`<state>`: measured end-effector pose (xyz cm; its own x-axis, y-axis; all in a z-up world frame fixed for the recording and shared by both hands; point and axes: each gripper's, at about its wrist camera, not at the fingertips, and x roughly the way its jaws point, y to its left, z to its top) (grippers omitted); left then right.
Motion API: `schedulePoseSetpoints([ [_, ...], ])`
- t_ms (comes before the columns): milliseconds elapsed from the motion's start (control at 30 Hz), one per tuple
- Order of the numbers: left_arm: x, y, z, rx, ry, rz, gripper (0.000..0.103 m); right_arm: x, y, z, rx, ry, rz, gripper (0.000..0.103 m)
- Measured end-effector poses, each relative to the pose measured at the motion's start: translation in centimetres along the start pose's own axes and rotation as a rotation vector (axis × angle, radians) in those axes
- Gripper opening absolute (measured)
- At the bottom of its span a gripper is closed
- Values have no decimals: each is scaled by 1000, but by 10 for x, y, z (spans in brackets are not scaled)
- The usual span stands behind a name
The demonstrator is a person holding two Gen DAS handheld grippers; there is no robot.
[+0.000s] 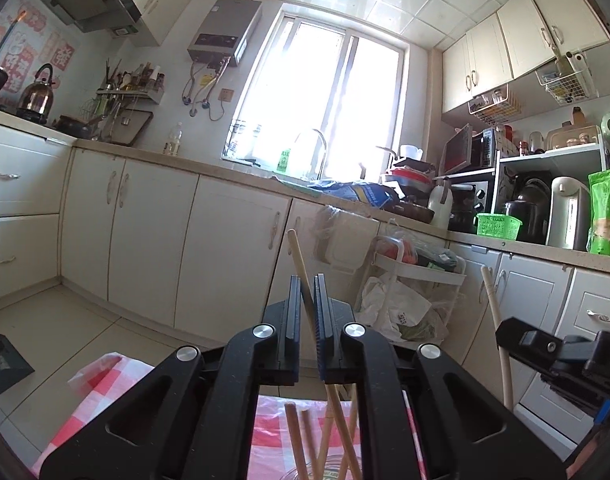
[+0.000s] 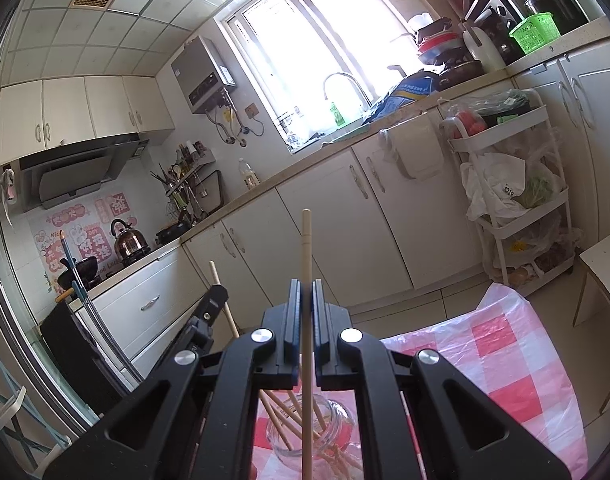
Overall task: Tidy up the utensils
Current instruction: 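Open the left tool to drop its chopstick into the jar while the right tool releases its own, then withdraw both open tools from the jar mouth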
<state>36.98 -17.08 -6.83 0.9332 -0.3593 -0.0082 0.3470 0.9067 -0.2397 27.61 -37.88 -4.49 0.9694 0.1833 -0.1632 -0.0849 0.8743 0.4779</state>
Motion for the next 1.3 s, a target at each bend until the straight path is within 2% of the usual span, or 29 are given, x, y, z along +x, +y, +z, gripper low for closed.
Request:
schedulePoseSetpoints([
  [133,1,-4,7,31,-28,5,6,0,1,-1,-2,6,2,6],
  [333,-2,-8,-6,71,30,-2,6,0,3,-2,5,6,8,6],
  [600,-20,-2,-17,109,201,36,6,3,9,3,23,-21,25,6],
  [700,-28,3,-12,93,298,61,9,8,15,7,15,-42,30,6],
  [900,-50,17,0,69,374,125,18,25,29,14,-6,-89,25,6],
  [1167,-71,26,12,61,387,151,23,51,42,1,-82,-87,-4,6],
  [1300,-77,29,10,43,400,163,29,60,46,-13,-128,-57,-17,6],
])
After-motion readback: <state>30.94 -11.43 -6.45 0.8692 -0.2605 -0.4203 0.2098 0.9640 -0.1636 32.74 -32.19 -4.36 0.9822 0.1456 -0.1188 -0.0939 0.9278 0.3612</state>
